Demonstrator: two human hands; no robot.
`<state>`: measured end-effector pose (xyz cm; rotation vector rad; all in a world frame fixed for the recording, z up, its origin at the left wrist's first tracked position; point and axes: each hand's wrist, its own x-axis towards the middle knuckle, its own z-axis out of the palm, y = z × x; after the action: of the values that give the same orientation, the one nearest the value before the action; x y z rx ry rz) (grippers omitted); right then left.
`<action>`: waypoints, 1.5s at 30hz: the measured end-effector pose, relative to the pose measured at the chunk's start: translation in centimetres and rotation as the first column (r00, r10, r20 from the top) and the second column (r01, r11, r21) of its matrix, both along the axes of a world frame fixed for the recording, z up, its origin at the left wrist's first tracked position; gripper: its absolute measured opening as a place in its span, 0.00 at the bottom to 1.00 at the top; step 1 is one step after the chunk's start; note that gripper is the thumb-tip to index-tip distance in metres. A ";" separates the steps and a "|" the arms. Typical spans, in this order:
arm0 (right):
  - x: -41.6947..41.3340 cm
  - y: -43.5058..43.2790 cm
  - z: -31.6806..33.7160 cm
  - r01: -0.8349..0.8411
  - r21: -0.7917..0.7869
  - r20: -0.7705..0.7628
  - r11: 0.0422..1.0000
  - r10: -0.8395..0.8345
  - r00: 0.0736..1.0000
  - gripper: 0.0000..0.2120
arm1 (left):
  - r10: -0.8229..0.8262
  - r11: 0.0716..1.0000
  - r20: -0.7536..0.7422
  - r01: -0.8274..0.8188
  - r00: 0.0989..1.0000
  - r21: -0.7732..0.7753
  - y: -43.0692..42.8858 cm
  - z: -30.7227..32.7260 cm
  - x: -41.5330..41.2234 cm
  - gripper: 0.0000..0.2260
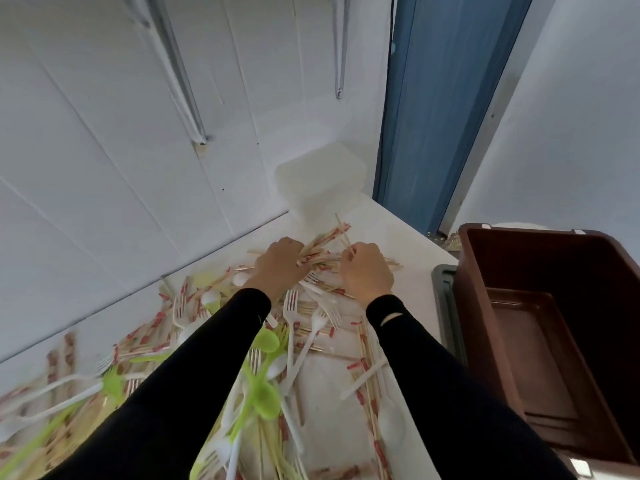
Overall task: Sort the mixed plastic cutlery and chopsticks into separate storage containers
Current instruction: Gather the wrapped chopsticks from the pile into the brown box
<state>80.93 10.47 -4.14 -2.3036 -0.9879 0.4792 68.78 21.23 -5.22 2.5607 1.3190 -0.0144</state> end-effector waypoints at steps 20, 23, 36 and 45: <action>-1.1 -2.0 -0.5 -0.087 -0.029 -0.039 0.996 0.086 0.996 0.15 | 0.057 0.998 0.038 -0.056 0.998 -0.032 1.8 1.3 -4.3 0.07; 0.2 0.0 -1.0 -0.110 -0.098 0.158 0.989 0.125 0.979 0.16 | 0.030 0.998 0.262 -0.012 0.965 -0.069 2.5 1.8 -5.0 0.08; -2.8 0.8 -4.2 -0.315 -0.277 0.439 0.908 0.411 0.798 0.18 | 0.153 0.988 0.662 -0.128 0.734 -0.086 -0.7 1.4 -7.4 0.05; -2.8 0.1 -4.5 -0.289 -0.255 0.473 0.923 0.380 0.795 0.15 | -0.041 0.997 0.306 0.061 0.951 -0.055 1.0 -2.5 -7.2 0.17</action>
<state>78.13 10.58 -8.65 -2.4735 -1.6988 0.0676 61.61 22.21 -7.75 2.4211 1.1169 0.3114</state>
